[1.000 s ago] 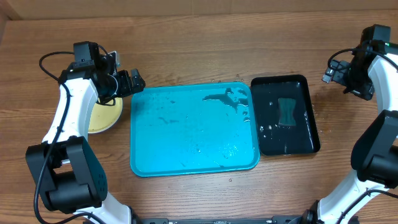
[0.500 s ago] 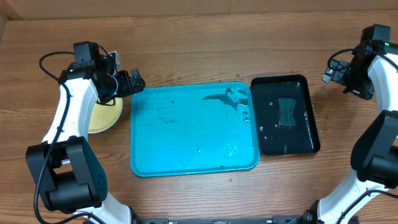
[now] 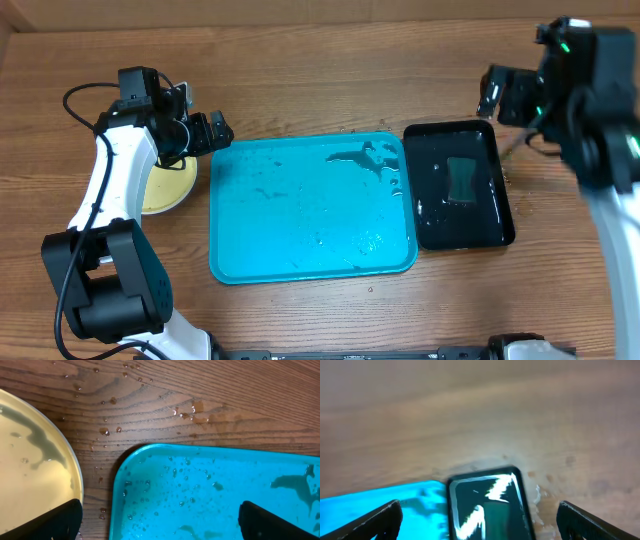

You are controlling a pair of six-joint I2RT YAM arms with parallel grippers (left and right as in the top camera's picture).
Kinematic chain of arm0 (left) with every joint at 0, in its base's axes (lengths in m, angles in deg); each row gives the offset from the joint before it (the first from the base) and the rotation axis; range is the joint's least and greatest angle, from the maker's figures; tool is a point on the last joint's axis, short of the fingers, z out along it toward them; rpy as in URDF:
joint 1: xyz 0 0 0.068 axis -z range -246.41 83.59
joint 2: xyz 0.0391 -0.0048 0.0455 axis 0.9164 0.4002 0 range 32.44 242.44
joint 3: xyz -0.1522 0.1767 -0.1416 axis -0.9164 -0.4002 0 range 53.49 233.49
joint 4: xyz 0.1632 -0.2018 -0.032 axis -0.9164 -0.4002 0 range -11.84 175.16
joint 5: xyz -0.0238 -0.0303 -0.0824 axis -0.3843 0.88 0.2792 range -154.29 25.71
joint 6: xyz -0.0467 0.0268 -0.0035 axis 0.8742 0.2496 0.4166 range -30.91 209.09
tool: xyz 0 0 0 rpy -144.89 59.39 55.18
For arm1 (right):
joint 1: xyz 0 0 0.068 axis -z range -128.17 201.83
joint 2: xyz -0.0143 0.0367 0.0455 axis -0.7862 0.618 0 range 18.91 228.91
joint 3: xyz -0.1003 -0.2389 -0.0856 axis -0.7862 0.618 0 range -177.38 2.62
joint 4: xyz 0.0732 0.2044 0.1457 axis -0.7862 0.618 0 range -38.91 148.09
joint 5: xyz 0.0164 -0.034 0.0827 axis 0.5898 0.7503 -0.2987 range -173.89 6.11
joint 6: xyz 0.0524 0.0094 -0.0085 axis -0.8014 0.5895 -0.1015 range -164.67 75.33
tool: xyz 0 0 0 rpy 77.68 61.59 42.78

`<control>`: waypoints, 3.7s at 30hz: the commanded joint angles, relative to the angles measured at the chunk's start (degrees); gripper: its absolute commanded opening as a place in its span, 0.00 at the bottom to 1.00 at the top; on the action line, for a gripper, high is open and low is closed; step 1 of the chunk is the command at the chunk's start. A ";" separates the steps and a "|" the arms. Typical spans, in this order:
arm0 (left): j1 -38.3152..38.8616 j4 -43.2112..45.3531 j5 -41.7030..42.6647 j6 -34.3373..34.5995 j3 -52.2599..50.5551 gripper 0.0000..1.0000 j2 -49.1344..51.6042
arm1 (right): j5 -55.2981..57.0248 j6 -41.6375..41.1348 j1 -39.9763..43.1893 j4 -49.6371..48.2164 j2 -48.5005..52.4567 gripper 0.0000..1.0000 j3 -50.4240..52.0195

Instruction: Clean dirty plates on tray and stack at the side

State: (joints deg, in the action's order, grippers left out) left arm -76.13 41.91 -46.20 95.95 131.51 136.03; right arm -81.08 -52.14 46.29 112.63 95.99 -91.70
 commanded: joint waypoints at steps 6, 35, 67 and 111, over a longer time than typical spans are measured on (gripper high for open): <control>0.00 0.07 0.79 -1.29 -0.26 1.00 0.22 | 1.09 0.92 -5.20 0.26 -16.85 1.00 -0.50; 0.00 0.07 0.79 -1.29 -0.26 1.00 0.22 | -13.44 -1.60 5.18 -81.35 -76.74 1.00 87.65; 0.00 0.07 0.79 -1.29 -0.26 1.00 0.22 | -12.96 -3.02 5.29 -57.72 -76.91 1.00 93.88; 17.51 -0.35 -5.18 -1.36 -0.31 1.00 -40.50 | -12.96 -3.02 5.29 -57.72 -76.91 1.00 93.85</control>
State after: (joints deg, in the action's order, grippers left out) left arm -58.51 41.94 -50.73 95.92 130.99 100.49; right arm -94.18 -55.29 51.36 55.24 19.64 1.58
